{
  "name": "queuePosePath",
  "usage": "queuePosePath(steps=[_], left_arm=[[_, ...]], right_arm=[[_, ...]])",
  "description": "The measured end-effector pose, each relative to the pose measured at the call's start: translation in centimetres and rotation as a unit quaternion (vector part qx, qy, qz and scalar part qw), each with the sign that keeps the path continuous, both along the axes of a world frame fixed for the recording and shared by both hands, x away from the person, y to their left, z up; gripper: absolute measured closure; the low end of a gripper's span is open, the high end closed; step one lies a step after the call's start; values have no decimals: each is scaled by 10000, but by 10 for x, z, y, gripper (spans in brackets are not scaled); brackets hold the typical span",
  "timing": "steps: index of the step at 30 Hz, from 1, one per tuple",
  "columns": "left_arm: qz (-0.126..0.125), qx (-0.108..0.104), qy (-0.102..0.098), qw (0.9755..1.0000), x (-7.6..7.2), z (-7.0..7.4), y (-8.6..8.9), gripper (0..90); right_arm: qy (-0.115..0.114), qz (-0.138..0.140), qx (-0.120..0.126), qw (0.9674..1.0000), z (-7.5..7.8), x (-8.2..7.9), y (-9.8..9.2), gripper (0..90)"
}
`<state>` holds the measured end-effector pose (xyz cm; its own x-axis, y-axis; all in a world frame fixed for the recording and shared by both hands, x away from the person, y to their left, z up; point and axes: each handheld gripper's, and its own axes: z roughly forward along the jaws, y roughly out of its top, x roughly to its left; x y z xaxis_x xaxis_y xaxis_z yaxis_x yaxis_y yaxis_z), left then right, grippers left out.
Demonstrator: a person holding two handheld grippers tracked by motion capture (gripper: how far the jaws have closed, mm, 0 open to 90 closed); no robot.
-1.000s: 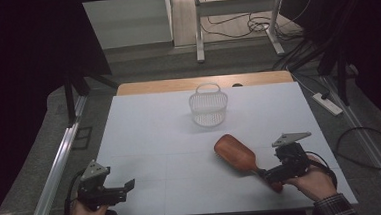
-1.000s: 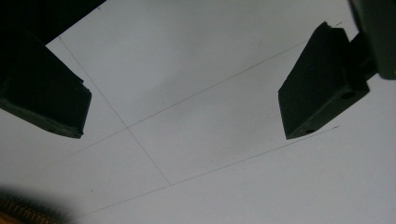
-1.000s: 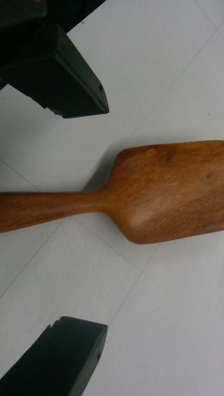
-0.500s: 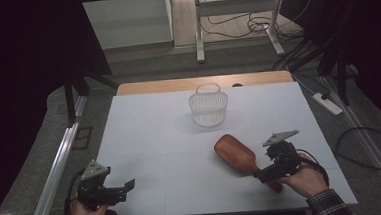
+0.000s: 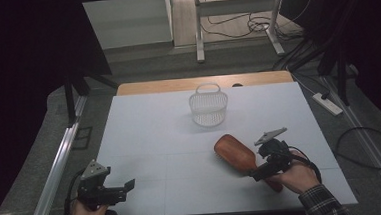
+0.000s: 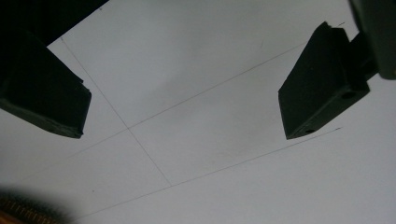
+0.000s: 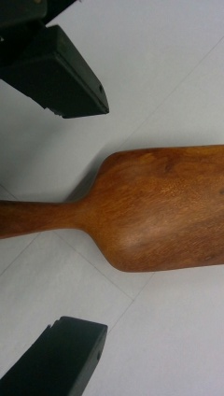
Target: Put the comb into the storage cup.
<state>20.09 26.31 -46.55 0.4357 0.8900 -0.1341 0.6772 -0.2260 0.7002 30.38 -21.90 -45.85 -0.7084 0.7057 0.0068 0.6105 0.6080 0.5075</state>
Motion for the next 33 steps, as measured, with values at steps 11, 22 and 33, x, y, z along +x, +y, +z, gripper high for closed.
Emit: queuePosePath(steps=[11,22,33], left_arm=[[-5,2,5,10000,0,0,0,33],[-6,12,3,10000,0,0,0,33],[-8,-3,4,10000,0,0,0,34]], right_arm=[[120,11,-233,9997,-13,2,-1,0],[283,81,-420,9987,-26,2,1,0],[368,84,-665,9971,-37,4,1,0]])
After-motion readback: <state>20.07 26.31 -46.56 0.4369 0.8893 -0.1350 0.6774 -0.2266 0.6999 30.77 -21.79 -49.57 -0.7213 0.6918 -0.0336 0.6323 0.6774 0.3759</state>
